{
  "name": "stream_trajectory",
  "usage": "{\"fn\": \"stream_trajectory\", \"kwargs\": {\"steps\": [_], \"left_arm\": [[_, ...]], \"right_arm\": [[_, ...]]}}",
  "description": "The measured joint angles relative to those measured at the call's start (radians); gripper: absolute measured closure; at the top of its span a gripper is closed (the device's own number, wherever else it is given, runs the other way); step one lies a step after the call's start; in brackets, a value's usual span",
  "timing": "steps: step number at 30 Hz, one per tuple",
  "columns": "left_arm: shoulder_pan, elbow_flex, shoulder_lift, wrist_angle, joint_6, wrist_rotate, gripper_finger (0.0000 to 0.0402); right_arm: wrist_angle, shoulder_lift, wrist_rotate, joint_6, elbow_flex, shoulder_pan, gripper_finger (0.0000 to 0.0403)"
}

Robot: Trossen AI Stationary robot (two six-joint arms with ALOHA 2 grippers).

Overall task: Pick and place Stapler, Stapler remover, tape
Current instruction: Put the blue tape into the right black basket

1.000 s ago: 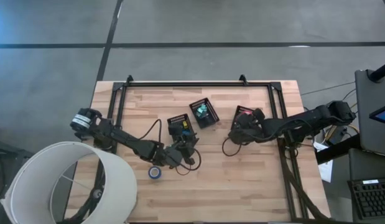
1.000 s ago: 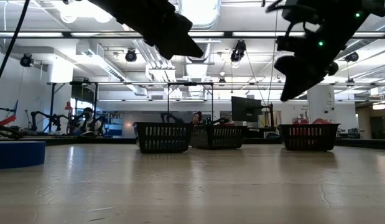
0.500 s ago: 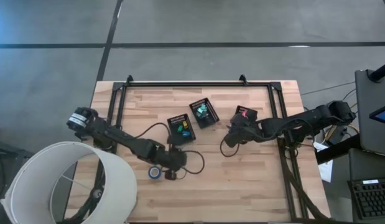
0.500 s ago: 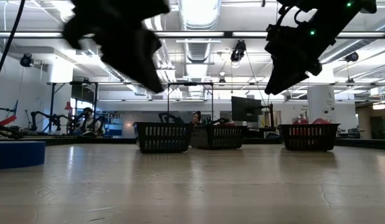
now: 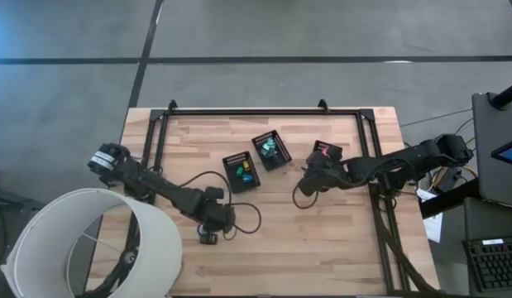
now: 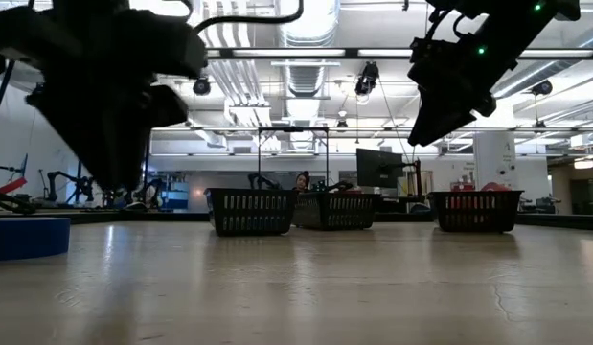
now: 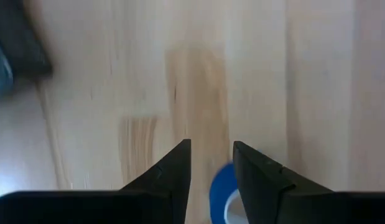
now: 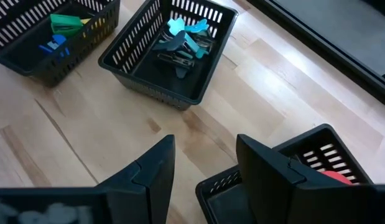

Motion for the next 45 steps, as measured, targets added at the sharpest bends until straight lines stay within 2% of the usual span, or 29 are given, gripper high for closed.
{"fn": "stream_trajectory", "kwargs": {"steps": [5, 12, 23, 26, 31, 36, 41, 45], "left_arm": [[-0.021, -0.017, 0.000, -0.073, -0.076, 0.005, 0.0280], [-0.045, -0.103, 0.000, -0.074, -0.142, 0.075, 0.0280], [-0.043, -0.192, -0.002, 0.042, -0.132, 0.065, 0.0282], [-0.043, -0.197, -0.003, 0.057, -0.088, 0.065, 0.0300], [-0.045, -0.196, -0.005, 0.072, -0.042, 0.049, 0.0359], [-0.043, -0.159, -0.008, 0.085, -0.004, -0.113, 0.0359], [-0.041, -0.101, -0.011, 0.130, 0.071, -0.426, 0.0342], [-0.028, -0.076, -0.011, 0.304, 0.179, -0.672, 0.0331]], "right_arm": [[0.000, 0.000, 0.000, 0.000, 0.000, 0.000, 0.0234], [0.000, 0.000, 0.000, 0.000, -0.002, 0.000, 0.0234], [0.001, 0.000, 0.000, 0.001, -0.002, 0.000, 0.0234], [0.004, 0.000, 0.000, 0.001, -0.002, 0.000, 0.0234], [0.037, 0.000, 0.000, 0.001, -0.002, 0.000, 0.0234], [0.076, 0.000, 0.000, 0.001, -0.002, 0.000, 0.0234], [0.120, 0.000, 0.001, 0.001, -0.002, 0.000, 0.0234], [0.174, 0.000, -0.008, 0.012, -0.002, 0.000, 0.0234]]}}
